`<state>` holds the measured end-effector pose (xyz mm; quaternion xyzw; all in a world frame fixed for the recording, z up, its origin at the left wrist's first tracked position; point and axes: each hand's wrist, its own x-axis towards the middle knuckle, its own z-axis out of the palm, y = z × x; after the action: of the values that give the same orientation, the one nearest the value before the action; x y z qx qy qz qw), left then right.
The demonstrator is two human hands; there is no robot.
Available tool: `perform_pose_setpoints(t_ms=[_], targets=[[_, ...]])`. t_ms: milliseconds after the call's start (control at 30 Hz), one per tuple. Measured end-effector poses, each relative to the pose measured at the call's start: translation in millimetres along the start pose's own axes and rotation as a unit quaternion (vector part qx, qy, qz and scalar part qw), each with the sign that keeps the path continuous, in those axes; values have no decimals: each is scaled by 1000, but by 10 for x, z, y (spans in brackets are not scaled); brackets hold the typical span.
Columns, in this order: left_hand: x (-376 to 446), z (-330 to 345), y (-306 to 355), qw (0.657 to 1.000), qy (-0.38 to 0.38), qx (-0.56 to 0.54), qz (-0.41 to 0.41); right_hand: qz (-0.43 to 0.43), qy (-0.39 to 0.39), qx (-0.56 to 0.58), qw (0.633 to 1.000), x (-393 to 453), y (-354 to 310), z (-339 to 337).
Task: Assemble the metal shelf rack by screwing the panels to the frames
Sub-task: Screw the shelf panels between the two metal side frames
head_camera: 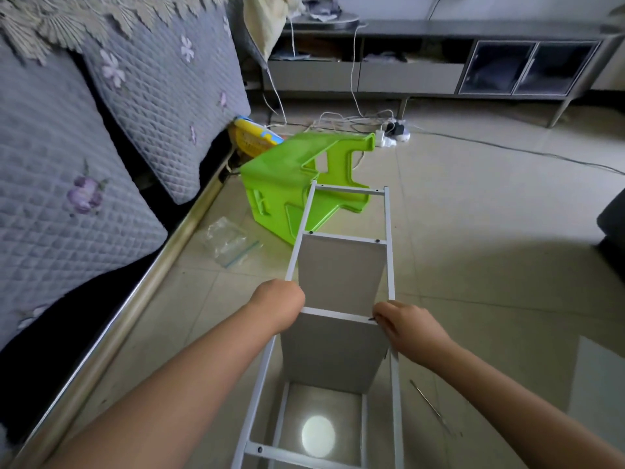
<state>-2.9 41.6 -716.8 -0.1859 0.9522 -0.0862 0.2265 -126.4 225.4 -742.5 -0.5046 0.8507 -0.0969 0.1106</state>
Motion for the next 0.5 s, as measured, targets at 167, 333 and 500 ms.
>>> perform_pose_setpoints(t_ms=[167,333,500], targets=[[29,83,-78,999,-17,-16,33,6,4,4,1000,1,-22,29],[13,54,-37,999,-19,-4,30,-28,14,12,999,5,-44,-188],[32,121,-10,999,-13,4,31,-55,-78,-129,987,11,-103,-320]])
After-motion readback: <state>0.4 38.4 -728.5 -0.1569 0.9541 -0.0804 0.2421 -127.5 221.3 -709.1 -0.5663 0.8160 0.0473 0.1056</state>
